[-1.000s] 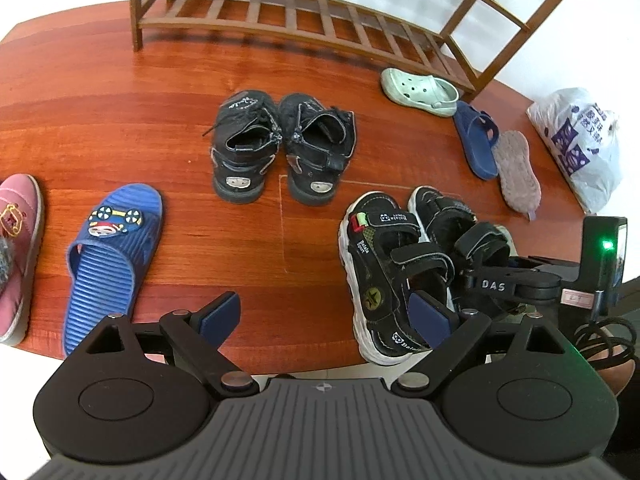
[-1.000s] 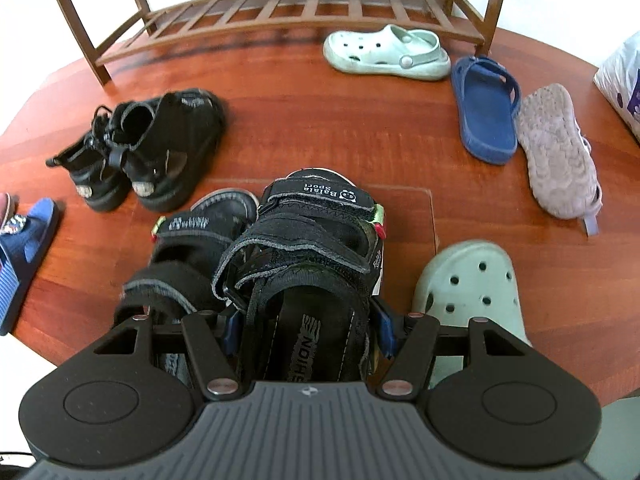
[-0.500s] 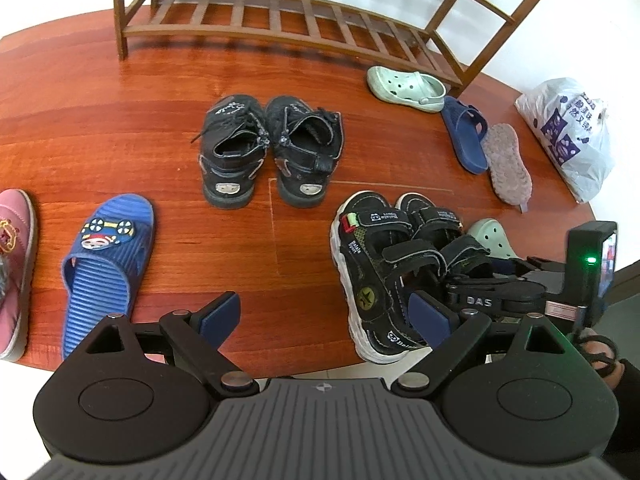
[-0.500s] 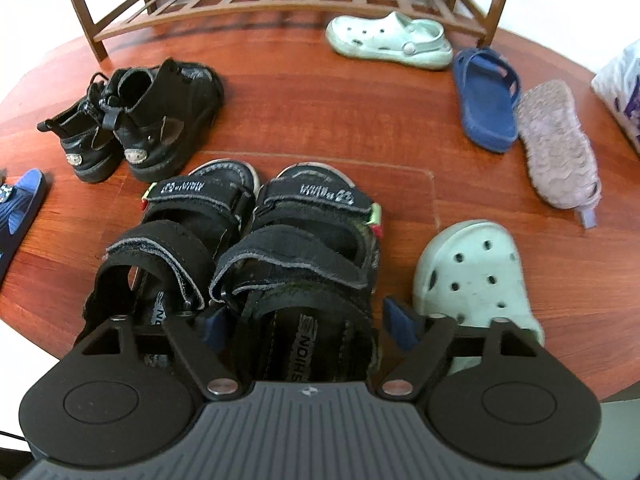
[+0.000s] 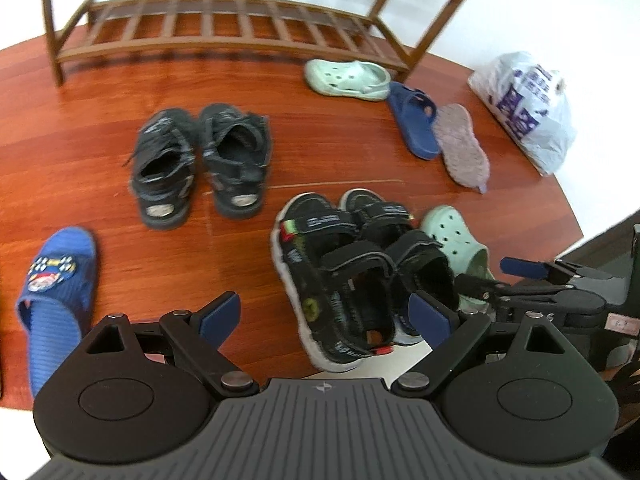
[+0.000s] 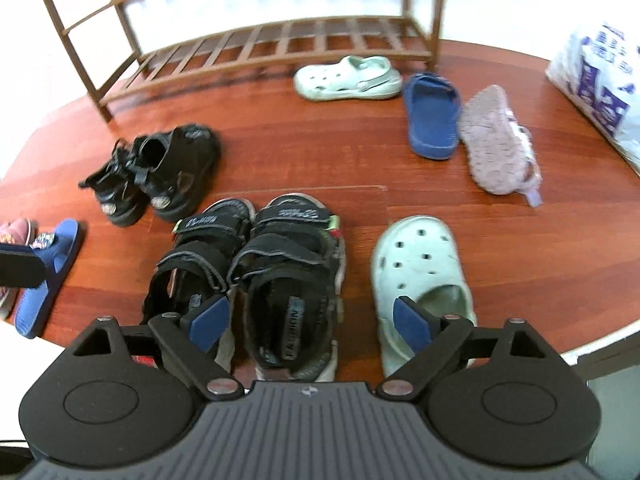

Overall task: Organize scattered shoes
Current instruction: 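Open the right tool and move it toward the lilac sandal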

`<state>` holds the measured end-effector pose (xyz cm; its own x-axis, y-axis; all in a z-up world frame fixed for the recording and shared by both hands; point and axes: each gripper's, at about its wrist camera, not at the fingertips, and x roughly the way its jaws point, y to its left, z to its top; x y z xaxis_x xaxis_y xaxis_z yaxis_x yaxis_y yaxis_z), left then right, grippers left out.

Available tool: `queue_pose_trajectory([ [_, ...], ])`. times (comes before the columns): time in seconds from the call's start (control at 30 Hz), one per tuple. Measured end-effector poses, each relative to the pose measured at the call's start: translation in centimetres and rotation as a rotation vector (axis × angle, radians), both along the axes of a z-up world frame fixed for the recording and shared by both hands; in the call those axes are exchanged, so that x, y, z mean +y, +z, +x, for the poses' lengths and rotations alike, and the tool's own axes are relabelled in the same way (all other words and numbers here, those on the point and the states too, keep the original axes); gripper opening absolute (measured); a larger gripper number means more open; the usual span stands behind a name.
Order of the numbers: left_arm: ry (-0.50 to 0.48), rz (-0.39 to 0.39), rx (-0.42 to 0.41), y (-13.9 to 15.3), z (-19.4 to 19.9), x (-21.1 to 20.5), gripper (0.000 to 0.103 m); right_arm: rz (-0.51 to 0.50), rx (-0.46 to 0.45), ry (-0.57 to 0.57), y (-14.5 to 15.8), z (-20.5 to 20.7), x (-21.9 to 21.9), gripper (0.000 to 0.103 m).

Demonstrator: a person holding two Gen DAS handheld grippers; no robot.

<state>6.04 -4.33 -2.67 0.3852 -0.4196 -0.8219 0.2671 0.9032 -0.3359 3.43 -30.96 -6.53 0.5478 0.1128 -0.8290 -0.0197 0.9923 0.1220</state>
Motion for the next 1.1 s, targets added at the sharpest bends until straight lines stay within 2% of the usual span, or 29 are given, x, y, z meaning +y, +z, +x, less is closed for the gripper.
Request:
queue_pose_trajectory([
  [0.23,-0.026,-0.001,-0.007,-0.2,0.6,-3.2,0.092,-0.015,-0.019,-0.068,0.2,0.1,-4.8,0.094],
  [0.5,0.037,-0.016,-0.007,-0.4,1.8,-7.8,0.092,-0.011,-0.017,-0.102,-0.3,3.0,-13.3,0.094],
  [0.83,0.123,-0.011,-0.011,-1.1,3.9,-14.6,0.092,0.010,-0.009,-0.078,-2.0,8.8,-23.3,0.094],
  [1.1,0.119,0.006,-0.025,-2.1,7.7,-20.8,0.092,0.011,-0.002,-0.025,-2.9,12.1,-28.3,0.095],
])
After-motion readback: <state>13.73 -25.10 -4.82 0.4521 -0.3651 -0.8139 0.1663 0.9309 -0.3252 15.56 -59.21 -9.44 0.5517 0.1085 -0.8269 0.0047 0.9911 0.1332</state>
